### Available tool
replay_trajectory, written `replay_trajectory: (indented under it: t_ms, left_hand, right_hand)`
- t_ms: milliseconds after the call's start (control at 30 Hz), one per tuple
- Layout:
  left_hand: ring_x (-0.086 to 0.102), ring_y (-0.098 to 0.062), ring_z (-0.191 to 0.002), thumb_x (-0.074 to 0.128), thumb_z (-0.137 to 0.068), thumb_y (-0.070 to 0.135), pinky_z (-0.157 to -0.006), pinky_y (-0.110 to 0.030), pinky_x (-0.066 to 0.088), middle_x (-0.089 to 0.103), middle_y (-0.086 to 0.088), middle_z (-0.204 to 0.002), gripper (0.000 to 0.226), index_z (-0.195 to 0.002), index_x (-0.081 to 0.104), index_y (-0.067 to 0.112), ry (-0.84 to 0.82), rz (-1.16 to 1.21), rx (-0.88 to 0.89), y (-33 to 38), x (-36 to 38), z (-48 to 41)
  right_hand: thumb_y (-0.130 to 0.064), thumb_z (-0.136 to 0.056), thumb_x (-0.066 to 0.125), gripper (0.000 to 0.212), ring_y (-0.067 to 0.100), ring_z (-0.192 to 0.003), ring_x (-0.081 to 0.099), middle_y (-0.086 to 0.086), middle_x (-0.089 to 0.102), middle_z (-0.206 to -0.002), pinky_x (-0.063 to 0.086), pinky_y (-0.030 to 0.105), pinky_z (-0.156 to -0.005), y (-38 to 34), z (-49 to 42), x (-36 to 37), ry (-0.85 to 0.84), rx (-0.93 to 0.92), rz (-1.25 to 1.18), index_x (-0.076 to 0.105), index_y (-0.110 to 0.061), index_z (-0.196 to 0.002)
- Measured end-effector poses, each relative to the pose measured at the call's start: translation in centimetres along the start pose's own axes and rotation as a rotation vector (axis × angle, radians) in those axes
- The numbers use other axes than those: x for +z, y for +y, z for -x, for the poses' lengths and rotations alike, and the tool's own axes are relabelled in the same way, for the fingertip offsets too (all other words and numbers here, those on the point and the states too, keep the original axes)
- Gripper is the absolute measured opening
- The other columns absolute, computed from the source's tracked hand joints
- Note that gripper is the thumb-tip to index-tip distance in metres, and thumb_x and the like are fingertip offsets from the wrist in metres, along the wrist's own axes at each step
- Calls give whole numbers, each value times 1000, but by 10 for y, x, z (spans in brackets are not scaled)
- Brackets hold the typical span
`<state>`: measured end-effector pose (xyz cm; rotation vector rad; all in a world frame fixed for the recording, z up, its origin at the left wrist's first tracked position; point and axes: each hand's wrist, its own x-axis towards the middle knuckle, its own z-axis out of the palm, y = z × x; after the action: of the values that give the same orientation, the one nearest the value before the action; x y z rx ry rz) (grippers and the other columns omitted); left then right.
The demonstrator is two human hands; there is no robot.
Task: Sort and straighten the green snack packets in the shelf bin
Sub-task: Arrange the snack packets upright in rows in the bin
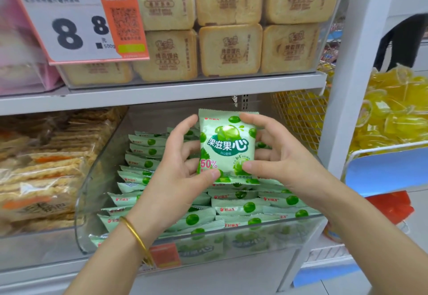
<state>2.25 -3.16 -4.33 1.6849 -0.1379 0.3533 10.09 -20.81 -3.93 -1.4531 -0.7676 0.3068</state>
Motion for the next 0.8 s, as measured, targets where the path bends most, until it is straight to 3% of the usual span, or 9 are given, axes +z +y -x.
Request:
replay_trajectory:
  t_ms: [100,333,467,567,633,800]
  left_hand:
    - [67,-11,-95,57,-84,-12,-86,-33,55,52,1,-124,68,-122,37,42,-3,-113,49,1,2,1]
    - [59,-5,-112,54,-88,-6,-95,-36,50,47,4,-134,61,-119,38,45,-13,-230,99,-5,3,0]
    - [45,5,-124,54,-90,-2,-106,-29,41,44,18,-134,55,-122,37,40,-2,-304,115,-8,4,0]
    - [36,3,-126,59,-88,13,-109,-23,31,42,17,-131,44,-123,43,34,112,-613,255,-13,5,1]
    - [35,-7,-120,58,-87,28,-104,-17,25,43,9,-127,36,-122,52,25,217,-867,374,-13,5,1]
    - [39,-14,-118,51,-81,58,-100,-26,29,47,7,-127,60,-127,53,21,109,-973,447,-14,8,2]
  right_hand:
    - [17,-79,62,68,27,-92,69,6,57,-119,57,33,-70,0,0,1,14,-1,-10,46,-31,-124]
    - [18,-77,62,67,30,-94,68,3,57,-120,58,44,-76,1,-2,1,27,0,-32,45,-29,-121]
    - [19,-76,63,67,30,-94,69,1,58,-118,58,42,-74,1,-2,3,51,4,-20,45,-29,-119]
    - [18,-76,63,67,28,-92,69,0,59,-118,59,41,-75,2,-2,3,91,-3,-11,45,-28,-120]
    - [16,-75,65,65,24,-89,70,0,58,-118,59,35,-72,1,-2,4,113,-10,-19,45,-27,-120]
    - [11,-81,62,56,25,-81,70,4,60,-114,58,31,-67,-2,-1,4,119,6,-87,45,-21,-125]
